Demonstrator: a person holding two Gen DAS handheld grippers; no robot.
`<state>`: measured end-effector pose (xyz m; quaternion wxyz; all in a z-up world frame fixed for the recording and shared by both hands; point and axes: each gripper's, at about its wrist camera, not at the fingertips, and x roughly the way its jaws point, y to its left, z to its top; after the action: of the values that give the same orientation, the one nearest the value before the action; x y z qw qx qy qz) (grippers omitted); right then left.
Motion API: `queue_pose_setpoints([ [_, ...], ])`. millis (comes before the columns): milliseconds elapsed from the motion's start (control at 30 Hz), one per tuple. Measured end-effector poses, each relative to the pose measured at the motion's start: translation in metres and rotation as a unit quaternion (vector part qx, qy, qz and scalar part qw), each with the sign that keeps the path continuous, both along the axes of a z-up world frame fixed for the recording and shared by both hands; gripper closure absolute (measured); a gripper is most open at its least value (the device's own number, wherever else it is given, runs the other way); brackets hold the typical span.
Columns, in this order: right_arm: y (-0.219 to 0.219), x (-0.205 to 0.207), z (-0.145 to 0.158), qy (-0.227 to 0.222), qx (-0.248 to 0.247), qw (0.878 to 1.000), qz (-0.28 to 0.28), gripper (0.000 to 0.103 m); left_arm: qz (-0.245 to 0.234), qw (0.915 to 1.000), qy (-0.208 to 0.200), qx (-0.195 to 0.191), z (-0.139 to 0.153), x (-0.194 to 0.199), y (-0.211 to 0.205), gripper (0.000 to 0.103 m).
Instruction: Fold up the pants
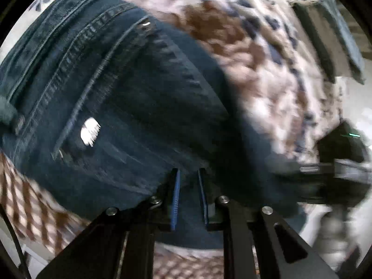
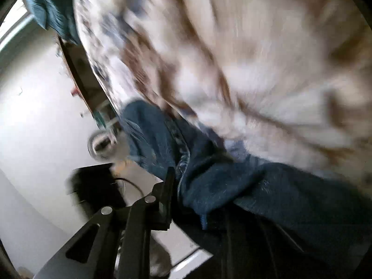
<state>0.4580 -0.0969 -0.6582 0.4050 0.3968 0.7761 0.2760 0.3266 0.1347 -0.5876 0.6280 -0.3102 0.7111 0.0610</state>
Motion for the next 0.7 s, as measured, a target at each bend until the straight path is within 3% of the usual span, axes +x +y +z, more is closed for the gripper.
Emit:
queue_pose_setpoints([
  [133, -0.023, 0.017, 0.006, -0.022, -0.044, 0.999, -0.016, 0.088, 0.006, 0.9998, 0.009, -0.017, -0.012, 0.003, 0.007, 0.090],
  [200, -0.046, 0.029, 0.009, -0.034, -0.078, 0.996, -0.036, 0.093, 0.010, 0.9997, 0.015, -0.018, -0.014, -0.001, 0.013, 0.090],
  [333, -0.063, 0.054, 0.020, -0.046, -0.076, 0.995, -0.040, 0.090, 0.023, 0.9993, 0.016, -0.025, -0.013, -0.010, 0.023, 0.090],
  [400, -0.042, 0.059, 0.023, -0.050, -0.063, 0.996, 0.026, 0.064, 0.019, 0.9993, 0.018, -0.025, -0.010, -0.012, 0.026, 0.089],
  [433, -0.035, 0.056, 0.021, -0.051, -0.053, 0.996, 0.049, 0.037, 0.019, 0.9994, 0.019, -0.023, -0.010, -0.005, 0.019, 0.088],
  [467, -0.023, 0.053, 0.022, -0.057, -0.044, 0.995, 0.071, 0.031, 0.016, 0.9995, 0.018, -0.021, -0.007, -0.003, 0.018, 0.087],
  [533, -0.001, 0.043, 0.019, -0.075, -0.049, 0.987, 0.133, 0.031, 0.010, 0.9997, 0.009, -0.018, 0.001, 0.003, 0.015, 0.085],
  [567, 0.013, 0.038, 0.017, -0.095, -0.072, 0.978, 0.173, 0.032, 0.009, 0.9998, 0.002, -0.017, 0.005, 0.006, 0.014, 0.084],
  [600, 0.026, 0.031, 0.017, -0.123, -0.107, 0.963, 0.213, 0.046, 0.007, 0.9999, -0.005, -0.014, 0.009, 0.010, 0.013, 0.082],
  [633, 0.032, 0.029, 0.017, -0.145, -0.135, 0.952, 0.234, 0.086, 0.003, 0.9999, -0.013, -0.009, 0.015, 0.015, 0.013, 0.081],
  [700, 0.021, 0.037, 0.018, -0.154, -0.174, 0.953, 0.193, 0.091, 0.001, 0.9997, -0.024, 0.006, 0.021, 0.027, 0.014, 0.081],
])
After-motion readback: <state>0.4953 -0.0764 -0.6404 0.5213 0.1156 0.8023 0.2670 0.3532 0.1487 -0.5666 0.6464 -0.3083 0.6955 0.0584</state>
